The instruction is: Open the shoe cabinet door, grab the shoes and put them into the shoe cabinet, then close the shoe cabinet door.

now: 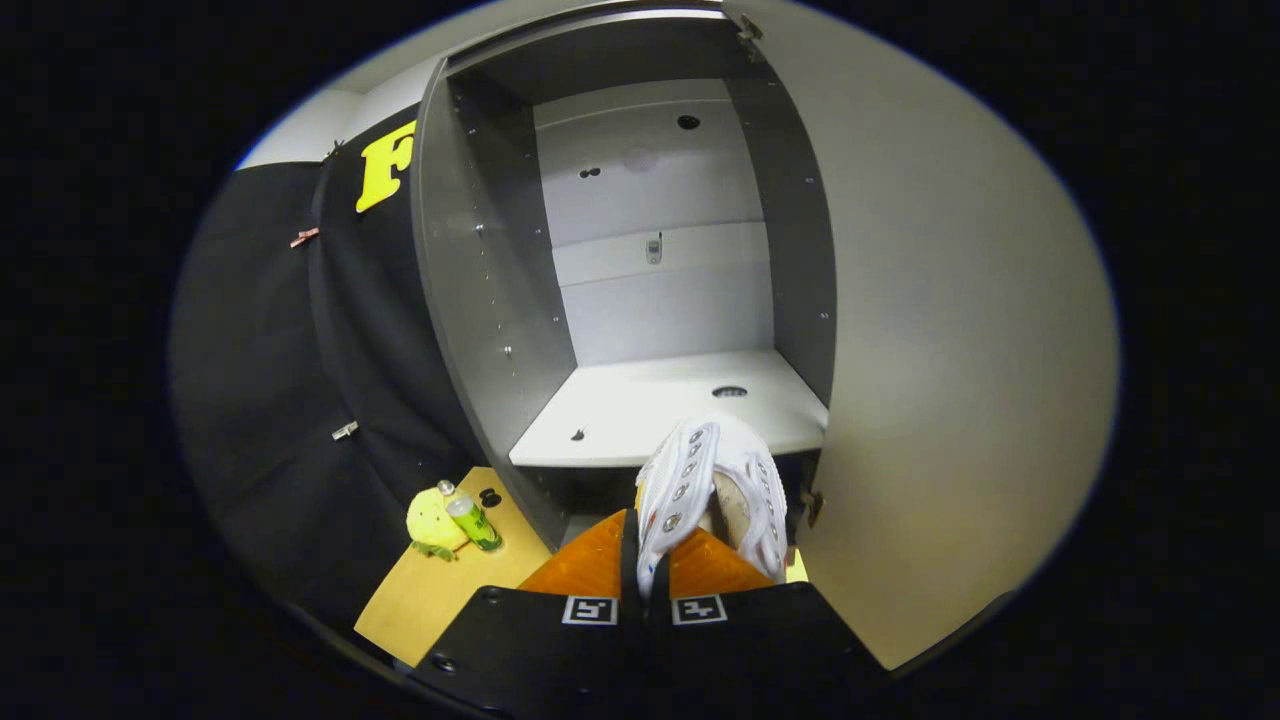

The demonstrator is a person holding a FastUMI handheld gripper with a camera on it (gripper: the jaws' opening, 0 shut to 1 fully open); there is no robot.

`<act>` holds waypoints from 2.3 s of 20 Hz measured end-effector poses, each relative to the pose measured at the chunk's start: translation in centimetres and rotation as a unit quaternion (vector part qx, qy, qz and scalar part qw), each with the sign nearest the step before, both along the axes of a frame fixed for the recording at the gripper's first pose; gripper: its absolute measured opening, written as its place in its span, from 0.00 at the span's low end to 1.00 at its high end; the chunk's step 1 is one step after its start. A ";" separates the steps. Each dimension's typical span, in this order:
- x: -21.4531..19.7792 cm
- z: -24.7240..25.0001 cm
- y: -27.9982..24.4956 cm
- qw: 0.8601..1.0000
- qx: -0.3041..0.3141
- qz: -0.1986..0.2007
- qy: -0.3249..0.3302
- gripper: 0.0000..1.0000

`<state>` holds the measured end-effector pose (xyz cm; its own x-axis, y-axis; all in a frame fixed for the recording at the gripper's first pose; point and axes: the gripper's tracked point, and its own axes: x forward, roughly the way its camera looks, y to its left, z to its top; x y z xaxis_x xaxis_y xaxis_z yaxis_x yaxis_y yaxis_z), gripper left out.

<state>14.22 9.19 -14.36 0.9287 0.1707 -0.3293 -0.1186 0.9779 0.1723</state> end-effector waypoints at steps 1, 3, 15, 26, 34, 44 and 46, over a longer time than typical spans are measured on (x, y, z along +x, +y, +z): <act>1.4 0.8 0.0 1.000 -0.008 -0.003 -0.009 0.05; 4.1 2.4 0.6 1.000 -0.011 -0.001 -0.015 0.05; 20.2 1.9 3.6 1.000 -0.020 0.013 0.006 0.05; 26.3 -5.4 5.7 0.991 -0.118 0.019 0.066 0.05; 26.0 -6.2 7.0 0.993 -0.083 0.001 0.082 0.14; 19.8 -3.1 7.7 0.997 -0.045 0.020 0.060 0.98; 18.2 -1.8 6.9 0.998 -0.034 0.008 0.042 0.99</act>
<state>32.40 16.11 -16.17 0.8944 0.1591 -0.4179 -0.1217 0.9859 0.1148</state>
